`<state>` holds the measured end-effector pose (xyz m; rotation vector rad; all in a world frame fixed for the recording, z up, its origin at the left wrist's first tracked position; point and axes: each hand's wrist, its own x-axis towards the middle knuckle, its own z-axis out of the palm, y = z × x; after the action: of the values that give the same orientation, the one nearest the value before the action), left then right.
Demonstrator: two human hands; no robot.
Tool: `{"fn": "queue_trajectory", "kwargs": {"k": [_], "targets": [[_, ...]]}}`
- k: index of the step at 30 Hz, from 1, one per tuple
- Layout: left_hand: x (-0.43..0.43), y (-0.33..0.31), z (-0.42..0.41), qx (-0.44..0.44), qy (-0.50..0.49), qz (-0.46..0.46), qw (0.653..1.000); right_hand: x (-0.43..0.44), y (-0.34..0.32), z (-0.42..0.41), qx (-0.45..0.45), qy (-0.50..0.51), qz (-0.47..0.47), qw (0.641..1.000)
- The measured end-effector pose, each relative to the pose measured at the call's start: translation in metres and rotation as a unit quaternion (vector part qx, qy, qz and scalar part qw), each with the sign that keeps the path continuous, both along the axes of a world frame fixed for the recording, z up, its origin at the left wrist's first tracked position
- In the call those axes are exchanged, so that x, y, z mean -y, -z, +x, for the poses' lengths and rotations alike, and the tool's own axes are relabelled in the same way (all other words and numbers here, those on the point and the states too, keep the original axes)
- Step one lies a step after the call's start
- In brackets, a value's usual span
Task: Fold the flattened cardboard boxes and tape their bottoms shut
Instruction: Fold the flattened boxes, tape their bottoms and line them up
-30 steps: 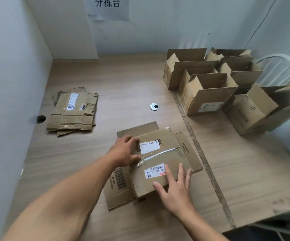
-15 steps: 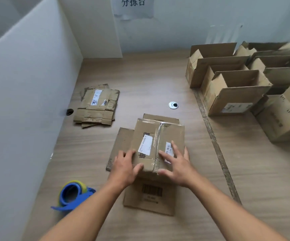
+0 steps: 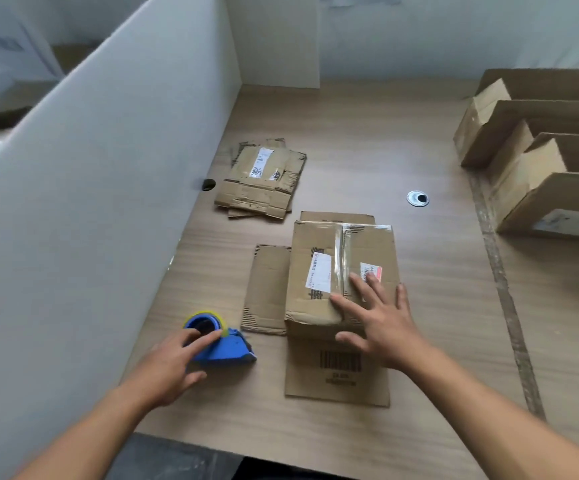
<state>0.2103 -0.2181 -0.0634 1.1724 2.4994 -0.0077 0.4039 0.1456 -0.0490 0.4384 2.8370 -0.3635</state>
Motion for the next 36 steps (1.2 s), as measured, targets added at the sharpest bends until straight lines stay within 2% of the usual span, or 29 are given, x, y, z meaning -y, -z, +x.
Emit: {"fn": "queue_trajectory", "kwargs": {"k": [3, 6, 9, 12, 18, 24, 26, 31, 36], "targets": [[0.0, 0.01, -0.005, -0.023, 0.067, 0.003, 0.997, -0.001, 0.002, 0.0, -0.002, 0.032, -0.011, 0.999], [-0.013, 0.015, -0.007, -0.038, 0.09, 0.021, 0.995, -0.003, 0.003, 0.001, 0.005, 0.036, -0.011, 0.999], [-0.021, 0.02, -0.008, -0.031, 0.08, 0.036, 0.996, -0.001, 0.003, 0.001, -0.004, 0.042, -0.011, 0.999], [-0.025, 0.024, -0.003, -0.072, 0.089, 0.064, 0.991, 0.001, 0.004, 0.002, -0.013, 0.05, 0.0, 0.999], [-0.03, 0.037, 0.021, -0.116, 0.04, 0.093, 0.988, 0.003, 0.009, 0.003, -0.024, 0.056, 0.003, 0.998], [-0.035, 0.01, 0.016, -0.136, 0.05, 0.139, 0.98, 0.003, -0.011, -0.005, 0.02, 0.048, -0.016, 0.999], [-0.032, -0.008, 0.014, -0.137, 0.075, 0.147, 0.977, 0.008, -0.019, -0.01, -0.013, 0.043, -0.026, 0.999], [-0.045, -0.054, 0.009, -0.155, 0.178, 0.208, 0.949, 0.028, -0.03, -0.029, -0.173, 0.02, -0.185, 0.967], [-0.064, -0.097, 0.009, -0.166, 0.265, 0.243, 0.918, 0.043, -0.047, -0.046, -0.168, -0.009, -0.285, 0.944]]}}
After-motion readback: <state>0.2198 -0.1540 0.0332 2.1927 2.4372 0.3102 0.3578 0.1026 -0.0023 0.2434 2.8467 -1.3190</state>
